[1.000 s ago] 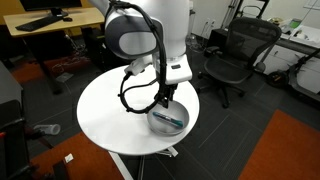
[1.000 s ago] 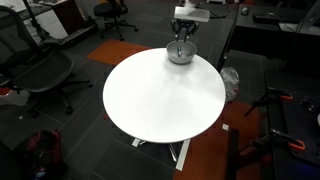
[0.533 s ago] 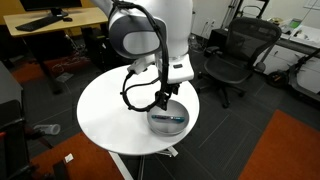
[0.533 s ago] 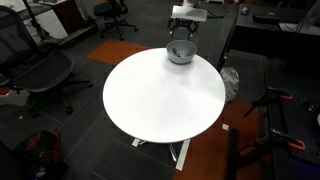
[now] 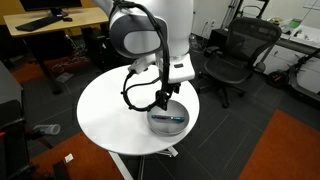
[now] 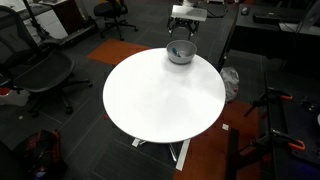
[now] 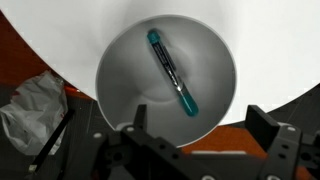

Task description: Pick up the marker and place it in the bowl

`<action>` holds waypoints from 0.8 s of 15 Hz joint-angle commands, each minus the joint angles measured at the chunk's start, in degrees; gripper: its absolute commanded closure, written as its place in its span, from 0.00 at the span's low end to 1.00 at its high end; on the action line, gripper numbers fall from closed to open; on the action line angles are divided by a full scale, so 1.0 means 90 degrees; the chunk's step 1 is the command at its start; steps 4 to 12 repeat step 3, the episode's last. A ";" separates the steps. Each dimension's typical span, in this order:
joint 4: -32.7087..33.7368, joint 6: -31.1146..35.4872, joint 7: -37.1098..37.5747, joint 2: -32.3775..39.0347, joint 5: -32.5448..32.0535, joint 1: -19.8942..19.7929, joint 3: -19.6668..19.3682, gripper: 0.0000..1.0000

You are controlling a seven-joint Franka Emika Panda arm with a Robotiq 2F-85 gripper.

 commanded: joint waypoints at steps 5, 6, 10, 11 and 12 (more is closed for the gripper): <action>0.0016 -0.0013 -0.0007 0.0030 0.0003 -0.0002 -0.0004 0.00; 0.0016 -0.0013 -0.0007 0.0030 0.0003 -0.0002 -0.0004 0.00; 0.0016 -0.0013 -0.0007 0.0030 0.0003 -0.0002 -0.0004 0.00; 0.0016 -0.0013 -0.0007 0.0030 0.0003 -0.0002 -0.0004 0.00; 0.0016 -0.0013 -0.0007 0.0030 0.0003 -0.0002 -0.0004 0.00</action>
